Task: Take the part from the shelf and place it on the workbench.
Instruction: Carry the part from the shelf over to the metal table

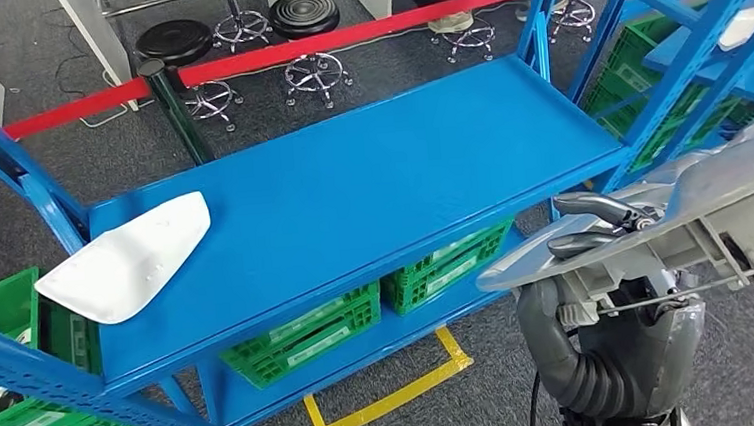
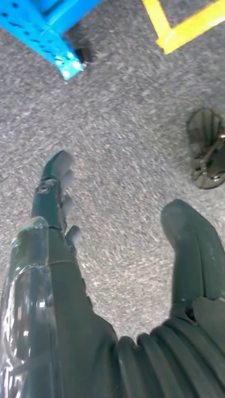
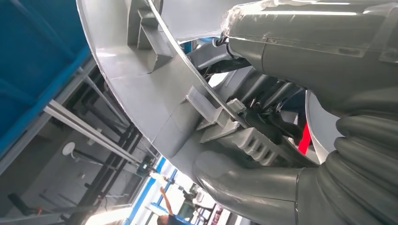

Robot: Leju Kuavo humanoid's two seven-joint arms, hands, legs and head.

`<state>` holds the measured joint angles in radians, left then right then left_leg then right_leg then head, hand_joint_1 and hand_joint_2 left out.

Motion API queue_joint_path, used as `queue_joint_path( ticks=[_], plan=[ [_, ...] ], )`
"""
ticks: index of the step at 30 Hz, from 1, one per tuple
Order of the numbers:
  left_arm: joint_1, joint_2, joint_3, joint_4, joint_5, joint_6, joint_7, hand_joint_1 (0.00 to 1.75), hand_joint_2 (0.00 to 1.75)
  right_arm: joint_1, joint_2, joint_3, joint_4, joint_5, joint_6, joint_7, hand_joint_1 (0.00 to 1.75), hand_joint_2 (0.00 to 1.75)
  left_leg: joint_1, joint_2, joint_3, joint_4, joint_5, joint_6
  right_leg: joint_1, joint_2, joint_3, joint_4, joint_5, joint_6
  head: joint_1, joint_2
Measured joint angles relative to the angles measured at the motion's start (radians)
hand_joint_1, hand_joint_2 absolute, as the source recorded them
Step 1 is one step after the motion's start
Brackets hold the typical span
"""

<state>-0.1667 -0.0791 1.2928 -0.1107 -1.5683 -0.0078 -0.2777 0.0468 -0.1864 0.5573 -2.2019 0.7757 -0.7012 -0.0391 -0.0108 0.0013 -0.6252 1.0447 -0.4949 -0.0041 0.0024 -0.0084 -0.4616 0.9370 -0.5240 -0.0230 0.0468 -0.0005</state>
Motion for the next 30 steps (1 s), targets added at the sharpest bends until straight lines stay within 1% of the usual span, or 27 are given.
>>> queue_joint_path(
  ticks=[2,3,4,5,6,7,8,9,10,11,13,14,15,16,17,18,19,20,21,22,23,25,26,27,28,29,30],
  plan=[
    [0.0,-0.001,0.001,0.002,0.0,-0.001,-0.001,0.0,1.75,0.001,0.0,0.0,0.0,0.004,0.0,0.008,1.75,1.75,0.008,-0.001,-0.032,0.113,-0.102,-0.011,-0.002,-0.002,-0.024,0.004,0.019,-0.003,-0.011,0.0],
    [0.0,-0.002,0.001,0.002,0.0,-0.001,0.0,0.0,1.75,0.001,0.0,0.0,0.0,0.006,0.001,0.015,1.75,1.75,0.012,-0.001,-0.045,0.174,-0.138,-0.016,-0.002,-0.003,-0.04,0.009,0.027,-0.002,-0.015,0.0],
    [0.0,-0.002,0.002,0.003,0.0,-0.002,0.003,0.0,1.75,0.001,0.0,0.0,0.0,0.009,0.001,0.025,1.75,1.75,0.015,-0.001,-0.047,0.217,-0.15,-0.02,-0.002,-0.003,-0.057,0.015,0.035,0.0,-0.018,0.0],
    [0.0,-0.002,0.003,0.003,0.0,-0.004,0.007,0.0,1.75,0.001,-0.001,0.0,0.0,0.013,0.001,0.037,1.75,1.75,0.018,-0.001,-0.035,0.231,-0.138,-0.023,-0.003,-0.004,-0.074,0.022,0.042,0.003,-0.019,0.0],
    [0.0,-0.003,0.003,0.003,0.0,-0.005,0.011,0.0,1.75,-0.001,-0.003,0.001,0.0,0.017,0.001,0.052,1.75,1.75,0.021,-0.001,-0.008,0.212,-0.111,-0.026,-0.005,-0.004,-0.092,0.032,0.048,0.007,-0.021,0.0],
    [0.0,-0.005,0.003,0.003,0.0,-0.007,0.016,0.0,1.75,-0.003,-0.005,0.001,0.0,0.021,0.001,0.067,1.75,1.75,0.024,-0.001,0.035,0.163,-0.082,-0.028,-0.007,-0.004,-0.109,0.043,0.054,0.011,-0.023,0.0],
    [-0.001,-0.007,0.004,0.003,0.0,-0.008,0.02,0.0,1.75,-0.006,-0.008,0.002,0.0,0.025,0.001,0.081,1.75,1.75,0.025,-0.002,0.083,0.097,-0.069,-0.03,-0.007,-0.004,-0.124,0.055,0.058,0.017,-0.024,0.0],
    [-0.002,-0.011,0.004,0.003,0.0,-0.009,0.023,0.0,1.75,-0.01,-0.012,0.003,-0.001,0.029,0.001,0.094,1.75,1.75,0.025,-0.004,0.125,0.035,-0.068,-0.028,-0.008,-0.003,-0.136,0.065,0.062,0.023,-0.025,0.0],
    [-0.002,-0.015,0.004,0.003,0.0,-0.01,0.027,0.0,1.75,-0.015,-0.017,0.004,-0.002,0.035,0.002,0.109,1.75,1.75,0.024,-0.006,0.152,-0.011,-0.077,-0.025,-0.008,-0.003,-0.144,0.072,0.068,0.029,-0.026,0.0],
    [-0.003,-0.02,0.004,0.004,0.0,-0.013,0.032,0.0,1.75,-0.02,-0.023,0.006,-0.004,0.041,0.005,0.126,1.75,1.75,0.021,-0.009,0.162,-0.036,-0.087,-0.02,-0.008,-0.004,-0.15,0.076,0.074,0.035,-0.027,0.0],
    [-0.001,-0.029,0.004,0.004,-0.001,-0.017,0.041,0.0,1.75,-0.03,-0.038,0.011,-0.007,0.056,0.011,0.158,1.75,1.75,0.018,-0.009,0.152,-0.044,-0.082,-0.001,-0.012,-0.003,-0.158,0.08,0.083,0.049,-0.028,0.0],
    [-0.001,-0.034,0.004,0.004,-0.001,-0.019,0.044,0.0,1.75,-0.034,-0.046,0.013,-0.009,0.063,0.014,0.17,1.75,1.75,0.019,-0.008,0.143,-0.045,-0.074,0.01,-0.013,-0.001,-0.164,0.089,0.069,0.055,-0.027,0.0],
    [-0.001,-0.038,0.004,0.004,-0.001,-0.02,0.048,0.0,1.75,-0.038,-0.054,0.015,-0.01,0.067,0.017,0.179,1.75,1.75,0.019,-0.007,0.133,-0.046,-0.063,0.021,-0.014,0.0,-0.173,0.113,0.036,0.06,-0.025,0.0],
    [-0.001,-0.041,0.004,0.004,-0.001,-0.021,0.053,0.0,1.75,-0.042,-0.062,0.018,-0.012,0.071,0.02,0.189,1.75,1.75,0.018,-0.006,0.122,-0.047,-0.052,0.03,-0.015,0.001,-0.184,0.156,-0.012,0.064,-0.021,0.0],
    [-0.001,-0.044,0.004,0.004,-0.001,-0.022,0.058,0.0,1.75,-0.048,-0.069,0.022,-0.014,0.076,0.023,0.199,1.75,1.75,0.016,-0.006,0.109,-0.047,-0.04,0.035,-0.015,0.001,-0.195,0.213,-0.065,0.067,-0.015,0.0],
    [-0.001,-0.047,0.004,0.004,-0.001,-0.023,0.063,0.0,1.75,-0.053,-0.076,0.026,-0.015,0.081,0.026,0.209,1.75,1.75,0.013,-0.005,0.096,-0.046,-0.029,0.038,-0.015,0.002,-0.204,0.274,-0.106,0.068,-0.01,0.0],
    [0.0,-0.05,0.004,0.004,-0.001,-0.024,0.066,0.0,1.75,-0.057,-0.082,0.03,-0.016,0.087,0.027,0.219,1.75,1.75,0.01,-0.004,0.08,-0.045,-0.017,0.04,-0.015,0.002,-0.206,0.323,-0.124,0.067,-0.005,0.0],
    [0.0,-0.053,0.004,0.004,-0.001,-0.024,0.065,0.0,1.75,-0.06,-0.088,0.033,-0.017,0.093,0.027,0.228,1.75,1.75,0.006,-0.003,0.065,-0.045,-0.005,0.042,-0.014,0.002,-0.196,0.346,-0.118,0.064,-0.001,0.0],
    [0.0,-0.055,0.004,0.004,-0.001,-0.023,0.062,0.0,1.75,-0.064,-0.092,0.036,-0.018,0.098,0.026,0.236,1.75,1.75,0.002,-0.002,0.05,-0.044,0.006,0.042,-0.013,0.003,-0.173,0.336,-0.093,0.058,0.003,0.0],
    [0.0,-0.056,0.004,0.004,-0.001,-0.019,0.057,0.0,1.75,-0.068,-0.097,0.039,-0.02,0.101,0.024,0.242,1.75,1.75,-0.002,-0.002,0.037,-0.044,0.017,0.042,-0.009,0.004,-0.132,0.289,-0.062,0.049,0.007,0.0],
    [0.0,-0.058,0.004,0.004,-0.001,-0.014,0.051,0.0,1.75,-0.074,-0.102,0.041,-0.022,0.103,0.022,0.245,1.75,1.75,-0.005,-0.001,0.027,-0.044,0.027,0.042,-0.004,0.005,-0.081,0.221,-0.04,0.037,0.008,0.0],
    [0.0,-0.059,0.004,0.004,0.0,-0.004,0.039,0.0,1.75,-0.086,-0.108,0.045,-0.029,0.104,0.022,0.247,1.75,1.75,-0.011,0.001,0.013,-0.043,0.045,0.037,0.007,0.007,0.016,0.072,-0.035,0.016,0.007,0.0],
    [0.0,-0.059,0.004,0.004,0.0,0.0,0.033,0.0,1.75,-0.092,-0.11,0.047,-0.031,0.104,0.022,0.247,1.75,1.75,-0.012,0.003,0.008,-0.043,0.054,0.033,0.01,0.008,0.039,0.029,-0.042,0.011,0.005,0.0],
    [0.0,-0.058,0.004,0.003,0.0,0.002,0.026,0.0,1.75,-0.096,-0.113,0.05,-0.033,0.105,0.022,0.247,1.75,1.75,-0.012,0.005,0.002,-0.044,0.065,0.028,0.012,0.007,0.048,0.005,-0.044,0.008,0.004,0.0],
    [0.0,-0.057,0.004,0.003,0.0,0.002,0.016,0.0,1.75,-0.099,-0.115,0.052,-0.034,0.106,0.022,0.247,1.75,1.75,-0.012,0.007,-0.004,-0.042,0.069,0.023,0.01,0.005,0.043,-0.003,-0.038,0.008,0.003,0.0],
    [0.001,-0.056,0.004,0.003,0.0,0.002,0.005,0.0,1.75,-0.1,-0.116,0.055,-0.034,0.108,0.022,0.247,1.75,1.75,-0.011,0.006,-0.012,-0.035,0.06,0.018,0.008,0.002,0.035,-0.007,-0.029,0.005,0.002,0.0],
    [0.001,-0.056,0.004,0.003,0.0,0.003,-0.003,0.0,1.75,-0.101,-0.117,0.056,-0.035,0.109,0.021,0.247,1.75,1.75,-0.01,0.004,-0.022,-0.013,0.031,0.012,0.005,-0.001,0.026,-0.01,-0.018,0.002,-0.001,0.0]
  ],
)
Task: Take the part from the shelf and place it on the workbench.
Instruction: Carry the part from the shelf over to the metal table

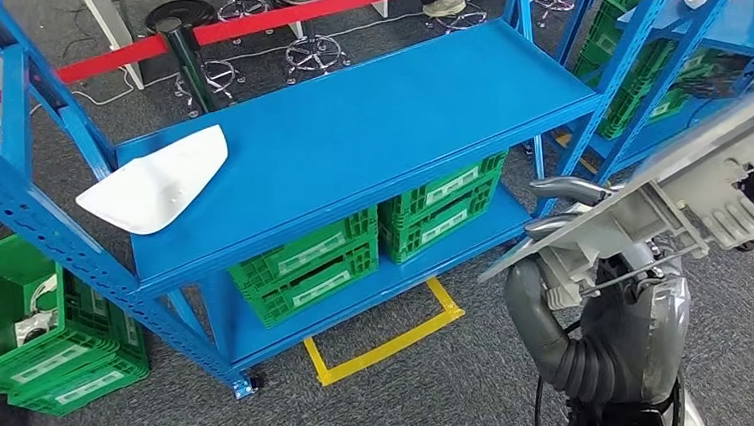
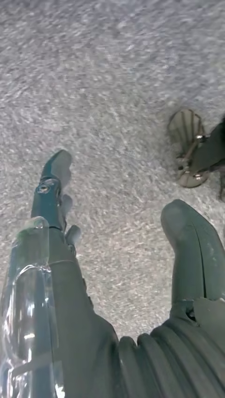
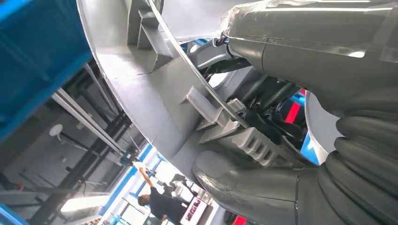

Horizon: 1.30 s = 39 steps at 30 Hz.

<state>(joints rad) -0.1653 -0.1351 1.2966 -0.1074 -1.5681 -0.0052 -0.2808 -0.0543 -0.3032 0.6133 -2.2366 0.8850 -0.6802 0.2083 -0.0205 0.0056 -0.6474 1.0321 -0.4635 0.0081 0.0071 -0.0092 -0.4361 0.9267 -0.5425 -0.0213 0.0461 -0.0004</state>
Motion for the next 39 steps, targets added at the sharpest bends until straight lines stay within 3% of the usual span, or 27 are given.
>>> queue_joint_path(
  ticks=[3,4,5,6,7,8,9,11,12,14,15,17,19,20,21,22,24,26,27,29,31,34,35,36,37,39],
  plan=[
    [0.0,-0.001,0.0,0.0,0.0,0.002,-0.003,0.0,1.75,0.0,-0.001,0.002,-0.004,0.002,-0.004,0.0,1.75,1.75,0.012,-0.006,-0.041,0.16,-0.144,-0.018,-0.003,-0.005,-0.04,0.004,0.03,-0.005,-0.016,0.0],
    [0.0,-0.001,0.0,0.001,0.0,0.004,-0.001,0.0,1.75,0.0,-0.001,0.002,-0.004,0.002,-0.005,0.0,1.75,1.75,0.016,-0.007,-0.049,0.218,-0.168,-0.023,-0.003,-0.005,-0.056,0.008,0.04,-0.003,-0.019,0.0],
    [0.0,-0.001,0.0,0.001,0.0,0.005,0.0,0.0,1.75,0.0,-0.002,0.003,-0.005,0.001,-0.006,0.0,1.75,1.75,0.02,-0.007,-0.047,0.258,-0.168,-0.027,-0.004,-0.006,-0.074,0.015,0.049,-0.001,-0.022,0.0],
    [0.001,-0.001,0.0,0.001,0.001,0.006,0.0,0.0,1.75,0.0,-0.002,0.004,-0.005,0.0,-0.007,0.0,1.75,1.75,0.023,-0.007,-0.03,0.265,-0.145,-0.031,-0.005,-0.007,-0.093,0.023,0.057,0.001,-0.024,0.0],
    [0.0,-0.001,0.0,0.001,0.001,0.007,0.0,0.0,1.75,0.0,-0.003,0.004,-0.005,-0.002,-0.008,0.0,1.75,1.75,0.026,-0.007,0.003,0.238,-0.111,-0.032,-0.006,-0.007,-0.111,0.033,0.063,0.005,-0.027,0.0],
    [0.0,-0.001,0.0,0.001,0.001,0.008,0.001,0.0,1.75,0.001,-0.003,0.004,-0.005,-0.004,-0.01,-0.001,1.75,1.75,0.027,-0.007,0.049,0.183,-0.085,-0.032,-0.007,-0.007,-0.127,0.044,0.068,0.009,-0.03,0.0],
    [-0.001,-0.001,0.0,0.001,0.002,0.008,0.002,0.0,1.75,0.003,-0.003,0.004,-0.006,-0.007,-0.012,-0.003,1.75,1.75,0.028,-0.007,0.103,0.109,-0.079,-0.03,-0.006,-0.008,-0.141,0.055,0.071,0.013,-0.032,0.0],
    [-0.002,0.0,0.0,0.001,0.001,0.008,0.007,0.0,1.75,0.008,-0.003,0.003,-0.009,-0.013,-0.015,-0.011,1.75,1.75,0.025,-0.008,0.178,-0.009,-0.101,-0.02,-0.006,-0.011,-0.159,0.071,0.081,0.022,-0.034,0.0],
    [-0.002,0.0,0.0,0.001,0.001,0.008,0.01,0.0,1.75,0.01,-0.003,0.003,-0.011,-0.016,-0.017,-0.016,1.75,1.75,0.022,-0.009,0.191,-0.037,-0.111,-0.016,-0.007,-0.012,-0.165,0.074,0.088,0.028,-0.034,0.0],
    [-0.001,-0.001,0.0,0.001,0.0,0.008,0.014,0.0,1.75,0.015,-0.003,0.002,-0.012,-0.023,-0.018,-0.024,1.75,1.75,0.022,-0.01,0.184,-0.05,-0.104,-0.002,-0.01,-0.011,-0.174,0.077,0.092,0.04,-0.038,0.0],
    [0.0,-0.001,0.0,0.001,0.0,0.008,0.015,0.0,1.75,0.018,-0.003,0.002,-0.013,-0.025,-0.018,-0.026,1.75,1.75,0.024,-0.01,0.177,-0.054,-0.096,0.007,-0.012,-0.007,-0.182,0.09,0.072,0.047,-0.039,0.0],
    [-0.001,-0.002,0.0,0.001,0.0,0.008,0.015,0.0,1.75,0.021,-0.003,0.002,-0.013,-0.028,-0.018,-0.029,1.75,1.75,0.027,-0.008,0.158,-0.057,-0.077,0.022,-0.016,0.001,-0.209,0.174,-0.013,0.059,-0.038,0.0],
    [-0.001,-0.002,0.0,0.001,0.0,0.008,0.015,0.0,1.75,0.023,-0.003,0.002,-0.013,-0.029,-0.018,-0.029,1.75,1.75,0.028,-0.008,0.134,-0.055,-0.059,0.025,-0.02,0.003,-0.234,0.301,-0.09,0.069,-0.033,0.0],
    [-0.001,-0.002,0.0,0.001,0.0,0.008,0.015,0.0,1.75,0.024,-0.003,0.002,-0.013,-0.029,-0.018,-0.03,1.75,1.75,0.028,-0.007,0.122,-0.054,-0.05,0.023,-0.022,0.003,-0.234,0.341,-0.098,0.072,-0.032,0.0],
    [-0.001,-0.002,0.0,0.001,0.0,0.008,0.015,0.0,1.75,0.024,-0.003,0.002,-0.013,-0.031,-0.018,-0.03,1.75,1.75,0.028,-0.007,0.11,-0.052,-0.042,0.021,-0.025,0.003,-0.221,0.35,-0.084,0.075,-0.031,0.0],
    [-0.001,-0.002,0.0,0.001,0.0,0.008,0.014,0.0,1.75,0.024,-0.003,0.002,-0.013,-0.034,-0.018,-0.031,1.75,1.75,0.03,-0.007,0.099,-0.049,-0.035,0.017,-0.029,0.003,-0.192,0.322,-0.055,0.077,-0.03,0.0],
    [-0.001,-0.003,0.001,0.001,0.0,0.009,0.009,0.0,1.75,0.023,-0.003,0.002,-0.013,-0.049,-0.018,-0.034,1.75,1.75,0.029,-0.007,0.078,-0.041,-0.024,0.007,-0.037,0.005,-0.1,0.189,-0.004,0.083,-0.029,0.0],
    [-0.002,-0.002,0.001,0.001,0.0,0.01,0.001,0.0,1.75,0.021,-0.003,0.001,-0.013,-0.072,-0.018,-0.043,1.75,1.75,0.027,-0.006,0.062,-0.031,-0.013,-0.007,-0.039,0.011,-0.034,0.076,0.002,0.078,-0.027,0.0],
    [-0.002,-0.002,0.001,0.001,0.0,0.011,-0.001,0.0,1.75,0.02,-0.003,0.0,-0.013,-0.083,-0.018,-0.047,1.75,1.75,0.026,-0.004,0.056,-0.029,-0.006,-0.015,-0.037,0.015,-0.025,0.053,-0.003,0.073,-0.027,0.0],
    [-0.001,-0.002,0.002,0.001,0.0,0.012,-0.004,0.0,1.75,0.02,-0.003,0.0,-0.011,-0.103,-0.018,-0.053,1.75,1.75,0.028,-0.002,0.041,-0.024,0.0,-0.028,-0.035,0.014,-0.036,0.045,-0.005,0.059,-0.029,0.0],
    [-0.001,-0.002,0.002,0.001,0.0,0.013,0.0,0.0,1.75,0.019,-0.003,-0.002,-0.009,-0.121,-0.018,-0.057,1.75,1.75,0.031,-0.001,0.015,0.019,-0.042,-0.035,-0.033,0.009,-0.051,0.041,0.002,0.04,-0.034,0.0],
    [-0.001,-0.002,0.001,0.002,0.0,0.014,0.008,0.0,1.75,0.022,-0.003,-0.003,-0.004,-0.129,-0.018,-0.06,1.75,1.75,0.03,-0.001,-0.047,0.198,-0.157,-0.039,-0.02,-0.004,-0.074,0.042,0.02,0.017,-0.045,0.0],
    [-0.001,-0.002,0.001,0.002,0.0,0.013,0.011,0.0,1.75,0.022,-0.003,-0.003,-0.002,-0.124,-0.017,-0.059,1.75,1.75,0.028,-0.002,-0.057,0.243,-0.171,-0.037,-0.014,-0.008,-0.08,0.044,0.024,0.014,-0.046,0.0],
    [-0.001,-0.002,0.001,0.002,0.0,0.013,0.013,0.0,1.75,0.023,-0.004,-0.003,0.0,-0.119,-0.015,-0.057,1.75,1.75,0.026,-0.002,-0.05,0.256,-0.166,-0.033,-0.007,-0.014,-0.086,0.046,0.028,0.012,-0.047,0.0],
    [-0.001,-0.002,0.001,0.002,0.0,0.012,0.015,0.0,1.75,0.023,-0.004,-0.002,0.001,-0.114,-0.014,-0.055,1.75,1.75,0.023,-0.003,-0.024,0.23,-0.145,-0.026,0.0,-0.019,-0.09,0.047,0.03,0.011,-0.047,0.0],
    [-0.002,0.001,0.001,0.002,0.0,0.011,0.017,0.0,1.75,0.023,-0.004,-0.001,0.002,-0.107,-0.013,-0.051,1.75,1.75,0.008,0.006,0.069,0.094,-0.096,0.004,0.01,-0.03,-0.094,0.05,0.034,0.009,-0.046,0.0]
  ],
)
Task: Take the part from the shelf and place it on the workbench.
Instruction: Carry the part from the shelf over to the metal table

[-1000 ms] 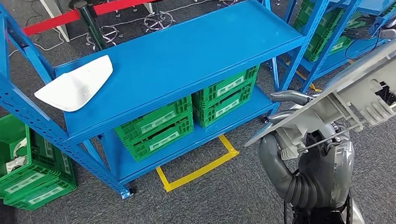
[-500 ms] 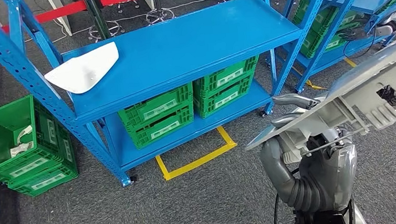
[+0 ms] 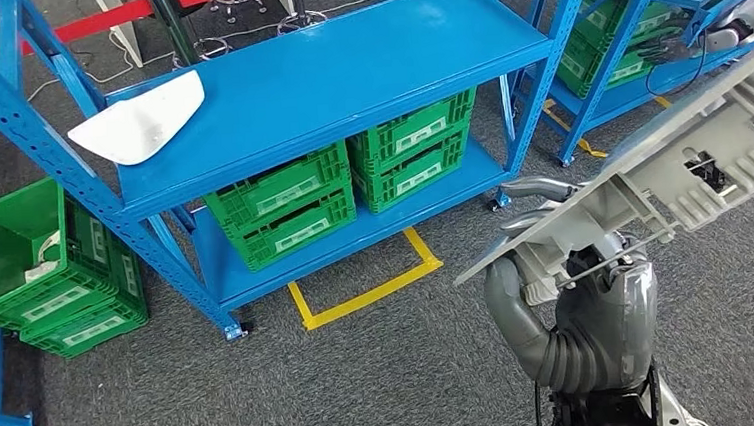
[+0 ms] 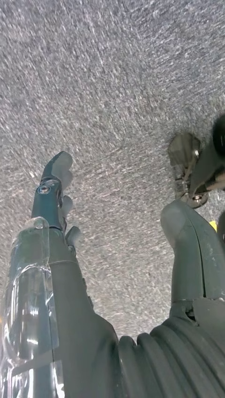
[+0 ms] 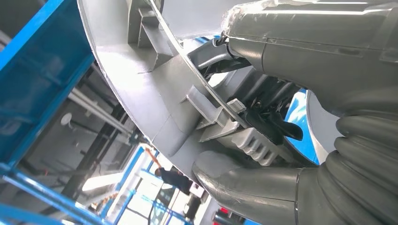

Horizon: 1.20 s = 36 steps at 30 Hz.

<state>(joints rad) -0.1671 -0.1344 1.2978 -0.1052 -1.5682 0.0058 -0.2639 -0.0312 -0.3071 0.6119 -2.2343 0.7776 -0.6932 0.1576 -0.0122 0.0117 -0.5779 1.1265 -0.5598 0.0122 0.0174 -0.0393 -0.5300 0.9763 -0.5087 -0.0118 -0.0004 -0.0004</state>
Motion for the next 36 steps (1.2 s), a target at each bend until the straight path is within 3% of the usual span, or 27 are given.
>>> queue_joint_path(
  ticks=[1,3,12,14,16,17,18,19,20,21,22,23,25,27,29,30,31,32,34,36],
  plan=[
    [-0.001,0.002,0.0,0.0,0.0,0.0,0.0,0.0,1.75,-0.001,0.0,0.001,0.0,0.003,0.001,0.002,1.75,1.75,-0.009,0.012,0.044,-0.07,0.012,0.017,0.002,-0.007,-0.001,0.0,0.003,0.0,0.001,0.0],
    [-0.002,0.006,0.0,0.0,0.0,0.0,0.0,0.0,1.75,-0.002,0.0,0.002,0.001,0.007,0.002,0.003,1.75,1.75,-0.023,0.036,0.086,-0.145,0.013,0.037,0.003,-0.018,-0.003,0.0,0.008,0.003,0.004,0.0],
    [-0.002,0.007,0.0,0.0,0.0,0.0,0.0,0.0,1.75,-0.002,0.0,0.002,0.001,0.008,0.003,0.003,1.75,1.75,-0.027,0.042,0.089,-0.154,0.015,0.038,0.003,-0.024,-0.004,-0.001,0.01,0.005,0.004,0.0],
    [-0.002,0.007,0.0,0.0,0.0,0.0,0.001,0.0,1.75,-0.002,0.0,0.002,0.002,0.008,0.003,0.003,1.75,1.75,-0.029,0.033,0.087,-0.157,0.019,0.043,0.001,-0.031,-0.004,-0.002,0.012,0.007,0.001,0.0],
    [-0.002,0.007,0.0,0.0,0.0,-0.001,0.001,0.0,1.75,-0.002,-0.001,0.003,0.002,0.008,0.004,0.004,1.75,1.75,-0.019,0.013,0.088,-0.182,0.042,0.046,-0.003,-0.012,-0.013,0.014,-0.007,0.018,-0.001,0.0],
    [-0.002,0.006,0.0,0.0,0.0,-0.001,0.0,0.0,1.75,-0.002,-0.003,0.003,0.003,0.009,0.006,0.005,1.75,1.75,-0.011,0.0,0.086,-0.193,0.055,0.044,-0.009,0.005,-0.036,0.071,-0.043,0.03,0.0,0.0],
    [-0.002,0.003,0.0,0.0,0.0,-0.001,-0.002,0.0,1.75,-0.004,-0.005,0.004,0.005,0.01,0.01,0.006,1.75,1.75,0.007,-0.02,0.078,-0.195,0.067,0.034,-0.024,0.026,-0.043,0.108,-0.059,0.055,0.002,0.0],
    [-0.002,0.001,0.0,0.0,0.0,-0.001,-0.005,0.0,1.75,-0.007,-0.008,0.004,0.008,0.011,0.015,0.007,1.75,1.75,0.019,-0.042,0.056,-0.171,0.066,0.016,-0.044,0.053,-0.033,0.108,-0.064,0.079,0.008,0.0],
    [-0.002,-0.002,-0.001,0.0,0.0,-0.001,-0.008,0.0,1.75,-0.01,-0.01,0.005,0.012,0.011,0.02,0.008,1.75,1.75,0.031,-0.064,0.033,-0.147,0.065,-0.003,-0.06,0.071,-0.023,0.104,-0.063,0.094,0.013,0.0],
    [-0.001,-0.003,-0.001,0.001,0.0,-0.001,-0.01,0.0,1.75,-0.013,-0.01,0.005,0.015,0.011,0.023,0.01,1.75,1.75,0.041,-0.082,0.011,-0.123,0.062,-0.021,-0.072,0.084,0.002,0.057,-0.039,0.099,0.016,0.0],
    [0.0,-0.002,-0.001,0.001,0.0,-0.001,-0.011,0.0,1.75,-0.014,-0.01,0.006,0.016,0.011,0.024,0.011,1.75,1.75,0.043,-0.092,-0.005,-0.107,0.061,-0.034,-0.074,0.095,0.01,0.033,-0.037,0.09,0.018,0.0],
    [0.002,-0.002,-0.001,0.001,0.0,-0.001,-0.012,0.0,1.75,-0.015,-0.01,0.006,0.017,0.012,0.024,0.012,1.75,1.75,0.043,-0.097,-0.013,-0.106,0.065,-0.04,-0.073,0.085,0.003,0.041,-0.037,0.076,0.016,0.0],
    [0.004,-0.002,-0.001,0.001,0.0,-0.001,-0.011,0.0,1.75,-0.018,-0.01,0.006,0.018,0.013,0.025,0.012,1.75,1.75,0.042,-0.062,-0.029,-0.081,0.05,-0.047,-0.071,0.065,-0.002,0.045,-0.034,0.057,0.008,0.0],
    [0.003,-0.003,-0.001,0.002,0.0,-0.002,-0.011,0.0,1.75,-0.021,-0.01,0.007,0.018,0.013,0.028,0.012,1.75,1.75,0.039,-0.009,-0.07,0.013,-0.008,-0.048,-0.066,0.041,-0.006,0.044,-0.03,0.041,0.0,0.0],
    [0.002,-0.004,-0.002,0.002,0.0,-0.003,-0.009,0.0,1.75,-0.022,-0.01,0.008,0.02,0.008,0.034,0.013,1.75,1.75,0.039,0.0,-0.123,0.14,-0.069,-0.046,-0.058,0.016,-0.01,0.044,-0.027,0.034,-0.003,0.0],
    [0.002,-0.004,-0.002,0.002,0.001,-0.004,-0.006,0.0,1.75,-0.023,-0.01,0.009,0.023,0.003,0.036,0.013,1.75,1.75,0.038,-0.002,-0.135,0.175,-0.078,-0.044,-0.054,0.004,-0.011,0.044,-0.027,0.033,-0.004,0.0],
    [0.003,-0.004,-0.002,0.002,0.003,-0.007,-0.003,0.0,1.75,-0.025,-0.009,0.01,0.026,-0.005,0.038,0.013,1.75,1.75,0.037,-0.004,-0.13,0.175,-0.069,-0.039,-0.05,-0.007,-0.012,0.044,-0.026,0.032,-0.004,0.0],
    [0.003,-0.003,-0.002,0.002,0.005,-0.011,0.001,0.0,1.75,-0.03,-0.007,0.012,0.03,-0.015,0.037,0.013,1.75,1.75,0.034,-0.001,-0.105,0.136,-0.043,-0.032,-0.047,-0.017,-0.012,0.043,-0.026,0.031,-0.004,0.0],
    [0.002,0.0,-0.001,0.003,0.008,-0.023,0.007,0.0,1.75,-0.047,0.001,0.016,0.045,-0.037,0.026,0.007,1.75,1.75,0.02,0.036,-0.03,0.004,0.014,-0.01,-0.041,-0.034,-0.011,0.043,-0.025,0.031,-0.004,0.0],
    [-0.002,0.002,-0.001,0.003,0.006,-0.034,0.02,0.0,1.75,-0.064,0.011,0.018,0.067,-0.055,0.011,-0.006,1.75,1.75,0.005,0.068,0.011,-0.084,0.032,0.005,-0.037,-0.051,-0.012,0.042,-0.024,0.035,-0.004,0.0]
  ],
)
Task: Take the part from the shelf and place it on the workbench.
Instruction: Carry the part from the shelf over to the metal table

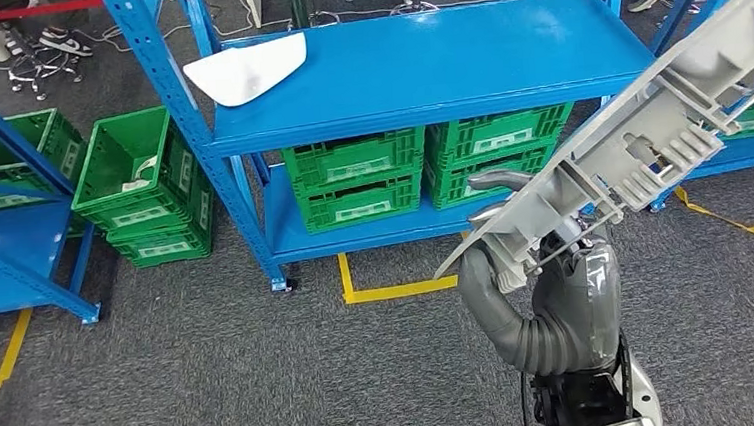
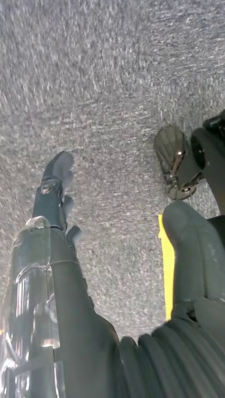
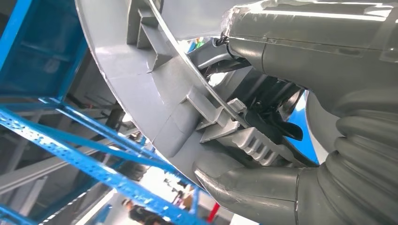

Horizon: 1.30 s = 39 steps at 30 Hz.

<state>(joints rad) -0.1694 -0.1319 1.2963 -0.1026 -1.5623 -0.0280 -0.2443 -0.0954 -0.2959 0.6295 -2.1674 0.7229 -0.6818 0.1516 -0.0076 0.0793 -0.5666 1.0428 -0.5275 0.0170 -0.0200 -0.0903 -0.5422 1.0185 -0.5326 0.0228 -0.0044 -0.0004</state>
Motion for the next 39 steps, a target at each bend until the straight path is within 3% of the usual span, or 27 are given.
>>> queue_joint_path(
  ticks=[1,3,5,7,9,10,12,14,16,17,18,20,22,24,25,26,28,30,31,33,34,36,37,39],
  plan=[
    [-0.001,0.002,0.0,0.0,-0.002,-0.004,0.009,0.0,1.75,-0.006,0.005,0.001,0.011,-0.005,-0.006,-0.008,1.75,1.75,-0.004,-0.001,0.001,-0.012,-0.003,0.002,0.001,-0.011,0.0,-0.002,0.002,0.003,0.0,0.0],
    [0.0,0.004,0.0,0.0,-0.005,-0.008,0.021,0.0,1.75,-0.014,0.012,0.002,0.027,-0.008,-0.011,-0.02,1.75,1.75,-0.003,-0.025,-0.002,-0.024,0.006,0.005,0.001,-0.025,0.001,-0.006,0.001,0.013,0.0,0.0],
    [0.001,0.006,0.0,0.0,-0.006,-0.007,0.018,0.0,1.75,-0.016,0.016,0.002,0.037,-0.004,-0.013,-0.024,1.75,1.75,0.003,-0.049,-0.001,-0.038,0.02,0.013,-0.003,0.013,-0.011,0.029,-0.03,0.021,0.004,0.0],
    [-0.002,0.009,0.001,0.0,-0.006,-0.005,0.008,0.0,1.75,-0.014,0.017,0.002,0.045,0.0,-0.013,-0.024,1.75,1.75,0.004,-0.074,-0.004,-0.043,0.028,0.021,-0.005,0.068,-0.058,0.142,-0.095,0.023,0.015,0.0],
    [-0.001,0.011,0.001,0.0,-0.006,-0.005,-0.007,0.0,1.75,-0.012,0.017,0.002,0.054,0.0,-0.013,-0.024,1.75,1.75,-0.001,-0.099,-0.006,-0.042,0.031,0.024,-0.005,0.085,-0.105,0.249,-0.131,0.023,0.025,0.0],
    [0.0,0.011,0.001,0.0,-0.006,-0.005,-0.016,0.0,1.75,-0.012,0.018,0.003,0.058,0.001,-0.013,-0.024,1.75,1.75,-0.004,-0.111,-0.006,-0.041,0.032,0.025,-0.004,0.087,-0.11,0.259,-0.122,0.022,0.027,0.0],
    [0.001,0.01,0.001,0.0,-0.006,-0.004,-0.031,0.0,1.75,-0.014,0.018,0.003,0.064,0.003,-0.011,-0.024,1.75,1.75,-0.007,-0.134,-0.005,-0.038,0.032,0.026,0.0,0.098,-0.072,0.169,-0.052,0.014,0.029,0.0],
    [-0.002,0.008,0.001,0.0,-0.006,-0.003,-0.038,0.0,1.75,-0.019,0.018,0.004,0.07,0.004,-0.008,-0.024,1.75,1.75,-0.01,-0.151,-0.01,-0.032,0.032,0.022,0.002,0.129,-0.021,0.05,0.004,0.0,0.03,0.0],
    [-0.004,0.006,0.001,0.0,-0.006,-0.002,-0.038,0.0,1.75,-0.027,0.019,0.004,0.076,0.005,-0.004,-0.023,1.75,1.75,-0.01,-0.162,-0.023,-0.029,0.036,0.014,0.003,0.144,-0.002,-0.002,0.009,-0.01,0.033,0.0],
    [-0.004,0.006,0.001,0.0,-0.006,-0.001,-0.035,0.0,1.75,-0.031,0.019,0.004,0.078,0.005,-0.002,-0.021,1.75,1.75,-0.009,-0.168,-0.028,-0.028,0.039,0.009,0.004,0.138,-0.001,-0.011,0.009,-0.013,0.034,0.0],
    [-0.003,0.008,0.001,0.0,-0.006,-0.001,-0.03,0.0,1.75,-0.036,0.02,0.005,0.081,0.005,0.001,-0.019,1.75,1.75,-0.008,-0.167,-0.033,-0.027,0.039,0.004,0.002,0.13,0.0,-0.017,0.01,-0.017,0.036,0.0],
    [-0.001,0.01,0.001,0.001,-0.006,0.0,-0.015,0.0,1.75,-0.043,0.021,0.006,0.086,0.006,0.006,-0.015,1.75,1.75,-0.01,-0.127,-0.051,0.006,0.015,-0.007,-0.004,0.113,0.004,-0.028,0.017,-0.025,0.03,0.0],
    [-0.002,0.012,0.0,0.001,-0.006,0.0,0.001,0.0,1.75,-0.046,0.022,0.007,0.09,0.008,0.008,-0.01,1.75,1.75,-0.003,-0.082,-0.102,0.107,-0.041,-0.023,-0.007,0.091,0.007,-0.033,0.019,-0.029,0.019,0.0],
    [-0.001,0.013,0.001,0.001,-0.006,0.0,0.013,0.0,1.75,-0.043,0.023,0.007,0.092,0.01,0.001,-0.006,1.75,1.75,0.013,-0.076,-0.16,0.221,-0.082,-0.037,-0.009,0.068,0.007,-0.033,0.018,-0.027,0.015,0.0],
    [0.001,0.014,0.001,0.001,-0.006,0.0,0.017,0.0,1.75,-0.04,0.023,0.007,0.093,0.01,-0.003,-0.004,1.75,1.75,0.02,-0.075,-0.17,0.239,-0.078,-0.044,-0.011,0.056,0.008,-0.033,0.016,-0.025,0.014,0.0],
    [0.002,0.015,0.001,0.001,-0.006,0.0,0.019,0.0,1.75,-0.036,0.023,0.007,0.093,0.01,-0.007,-0.003,1.75,1.75,0.026,-0.072,-0.16,0.219,-0.057,-0.049,-0.013,0.046,0.01,-0.032,0.014,-0.021,0.014,0.0],
    [0.003,0.017,0.001,0.001,-0.006,0.0,0.02,0.0,1.75,-0.028,0.023,0.006,0.093,0.011,-0.011,-0.003,1.75,1.75,0.031,-0.041,-0.094,0.096,0.007,-0.057,-0.018,0.027,0.017,-0.031,0.007,-0.01,0.014,0.0],
    [0.002,0.017,0.001,0.001,-0.006,0.001,0.018,0.0,1.75,-0.019,0.023,0.004,0.091,0.014,-0.013,-0.007,1.75,1.75,0.024,-0.003,-0.041,-0.002,0.035,-0.051,-0.016,0.012,0.025,-0.03,0.001,0.005,0.011,0.0],
    [0.002,0.016,0.001,0.001,-0.006,0.002,0.016,0.0,1.75,-0.013,0.023,0.002,0.089,0.017,-0.014,-0.011,1.75,1.75,0.019,0.005,-0.033,-0.018,0.032,-0.044,-0.014,0.004,0.028,-0.031,-0.001,0.012,0.011,0.0],
    [0.003,0.013,0.001,0.001,-0.006,0.009,0.007,0.0,1.75,0.005,0.023,-0.003,0.079,0.023,-0.015,-0.02,1.75,1.75,0.015,-0.016,-0.035,-0.02,0.032,-0.023,-0.015,-0.013,0.036,-0.037,-0.004,0.026,0.012,0.0],
    [0.003,0.011,0.001,0.001,-0.006,0.015,0.0,0.0,1.75,0.014,0.023,-0.007,0.072,0.025,-0.015,-0.023,1.75,1.75,0.016,-0.029,-0.035,-0.022,0.034,-0.015,-0.018,-0.006,0.038,-0.034,-0.014,0.031,0.014,0.0],
    [0.002,0.005,0.001,0.001,-0.006,0.025,-0.013,0.0,1.75,0.031,0.021,-0.016,0.055,0.028,-0.017,-0.026,1.75,1.75,0.016,-0.056,-0.033,-0.027,0.038,0.001,-0.019,0.035,0.016,0.028,-0.061,0.034,0.022,0.0],
    [0.001,0.001,0.001,0.0,-0.006,0.027,-0.017,0.0,1.75,0.038,0.02,-0.019,0.049,0.028,-0.017,-0.027,1.75,1.75,0.014,-0.069,-0.033,-0.027,0.039,0.007,-0.017,0.061,-0.011,0.091,-0.095,0.03,0.028,0.0],
    [0.002,-0.005,0.001,0.0,-0.006,0.031,-0.022,0.0,1.75,0.048,0.016,-0.022,0.041,0.029,-0.018,-0.027,1.75,1.75,0.007,-0.095,-0.033,-0.027,0.04,0.017,-0.009,0.083,-0.075,0.222,-0.146,0.021,0.042,0.0]
  ],
)
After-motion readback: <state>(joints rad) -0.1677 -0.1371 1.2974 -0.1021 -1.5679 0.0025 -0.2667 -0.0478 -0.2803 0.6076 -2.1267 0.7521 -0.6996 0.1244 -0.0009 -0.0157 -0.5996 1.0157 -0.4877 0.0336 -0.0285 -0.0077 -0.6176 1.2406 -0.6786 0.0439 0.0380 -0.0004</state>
